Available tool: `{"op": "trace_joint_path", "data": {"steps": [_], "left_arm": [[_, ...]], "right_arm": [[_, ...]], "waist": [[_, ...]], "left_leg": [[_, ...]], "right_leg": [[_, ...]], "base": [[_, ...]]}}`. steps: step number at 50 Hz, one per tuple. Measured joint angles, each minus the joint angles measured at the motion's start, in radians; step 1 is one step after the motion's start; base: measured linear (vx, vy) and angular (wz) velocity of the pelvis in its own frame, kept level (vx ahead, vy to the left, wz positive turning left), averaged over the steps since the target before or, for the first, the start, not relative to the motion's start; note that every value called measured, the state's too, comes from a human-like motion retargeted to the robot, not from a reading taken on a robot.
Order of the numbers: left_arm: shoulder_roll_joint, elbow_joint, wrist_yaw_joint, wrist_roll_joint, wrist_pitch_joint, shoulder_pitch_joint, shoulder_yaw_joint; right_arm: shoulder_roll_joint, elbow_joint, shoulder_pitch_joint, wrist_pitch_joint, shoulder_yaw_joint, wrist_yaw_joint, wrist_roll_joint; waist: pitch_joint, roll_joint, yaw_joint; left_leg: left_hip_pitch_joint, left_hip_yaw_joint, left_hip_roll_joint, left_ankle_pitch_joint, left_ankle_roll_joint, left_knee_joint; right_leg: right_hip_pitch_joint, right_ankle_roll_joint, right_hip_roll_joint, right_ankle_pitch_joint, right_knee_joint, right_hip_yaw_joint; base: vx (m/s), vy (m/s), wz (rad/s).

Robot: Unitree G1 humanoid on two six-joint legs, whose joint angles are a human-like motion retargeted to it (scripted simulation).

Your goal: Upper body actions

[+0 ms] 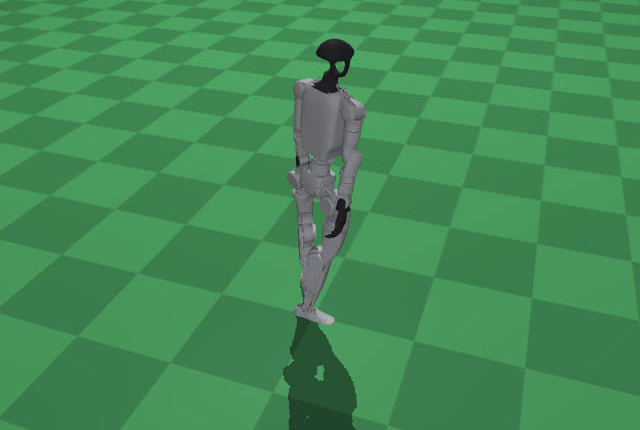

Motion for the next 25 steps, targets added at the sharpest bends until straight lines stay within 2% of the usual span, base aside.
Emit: {"op": "trace_joint_path", "data": {"steps": [2,3,4,8,10,13,15,17,18,20,23,25], "left_arm": [[0.005,0.014,0.009,0.007,0.005,0.015,0.029],[0.01,0.021,0.015,0.01,0.006,0.026,0.044],[0.017,0.027,0.022,0.013,0.006,0.042,0.055],[0.041,0.077,0.037,0.026,0.021,0.103,0.078],[0.05,0.108,0.048,0.036,0.045,0.11,0.099],[0.054,0.121,0.048,0.012,0.04,0.127,0.139],[0.065,0.134,0.038,-0.006,0.048,0.139,0.16],[0.076,0.161,0.046,0.0,0.067,0.133,0.176],[0.08,0.17,0.054,0.001,0.074,0.129,0.18],[0.087,0.179,0.062,-0.013,0.079,0.118,0.18],[0.087,0.17,0.046,-0.041,0.077,0.121,0.176],[0.086,0.16,0.024,-0.036,0.075,0.12,0.186]], "right_arm": [[-0.005,0.007,0.006,0.003,0.002,-0.006,-0.01],[-0.009,0.011,0.007,0.007,0.004,-0.009,-0.018],[-0.014,0.013,0.009,0.011,0.006,-0.011,-0.028],[-0.035,0.009,0.013,0.02,0.003,-0.02,-0.044],[-0.039,-0.003,0.007,-0.006,0.0,-0.02,-0.012],[-0.048,-0.042,-0.011,-0.027,0.005,0.005,0.003],[-0.047,-0.058,-0.016,-0.025,0.02,0.008,-0.006],[-0.038,-0.063,-0.022,-0.029,0.028,0.014,-0.002],[-0.033,-0.066,-0.027,-0.033,0.029,0.018,0.0],[-0.021,-0.072,-0.042,-0.042,0.037,0.029,-0.005],[-0.01,-0.089,-0.048,-0.042,0.063,0.036,-0.044],[-0.005,-0.095,-0.049,-0.042,0.08,0.03,-0.064]], "waist": [[-0.013,0.001,0.013],[-0.021,0.009,0.028],[-0.031,0.015,0.042],[-0.064,0.041,0.059],[-0.058,0.09,0.063],[-0.026,0.163,0.02],[-0.026,0.178,-0.01],[-0.029,0.162,-0.012],[-0.023,0.159,-0.011],[-0.008,0.147,-0.014],[0.005,0.125,-0.049],[0.019,0.097,-0.075]], "left_leg": [[-0.003,-0.073,-0.008,0.039,-0.02,0.007],[-0.002,-0.122,-0.013,0.042,-0.061,-0.008],[0.001,-0.154,-0.025,0.049,-0.069,-0.031],[-0.025,-0.266,-0.053,0.053,-0.027,-0.053],[-0.015,-0.337,-0.032,0.054,-0.024,-0.066],[-0.001,-0.467,0.001,0.05,-0.013,-0.062],[-0.004,-0.53,-0.008,0.05,0.004,-0.063],[-0.011,-0.572,-0.037,0.056,0.013,-0.072],[-0.011,-0.594,-0.047,0.06,0.017,-0.076],[-0.013,-0.633,-0.067,0.066,0.026,-0.085],[-0.012,-0.7,-0.109,0.075,0.04,-0.095],[0.0,-0.739,-0.152,0.08,0.049,-0.104]], "right_leg": [[0.028,0.026,0.006,-0.005,0.012,-0.054],[0.042,0.037,0.017,-0.006,0.02,-0.073],[0.057,0.041,0.024,0.0,0.029,-0.088],[0.117,0.024,0.004,0.11,0.094,-0.112],[0.134,-0.035,0.0,0.205,0.178,-0.096],[0.126,-0.146,-0.04,0.278,0.387,0.007],[0.061,-0.132,-0.094,0.241,0.552,0.128],[-0.095,-0.06,-0.067,0.164,0.661,0.413],[-0.142,-0.037,-0.02,0.125,0.665,0.516],[-0.196,-0.016,0.044,0.062,0.627,0.64],[-0.221,-0.038,0.099,-0.009,0.458,0.728],[-0.238,-0.043,0.143,-0.034,0.333,0.842]], "base": [[0.26,0.3,2.18],[0.32,0.35,1.59],[0.36,0.33,1.3],[0.36,0.32,1.42],[0.23,0.34,1.49],[0.25,0.3,1.81],[0.29,0.17,1.53],[0.13,0.08,1.21],[0.09,0.06,1.14],[0.09,0.01,1.1],[0.12,-0.05,1.25],[0.12,-0.05,1.24]]}}
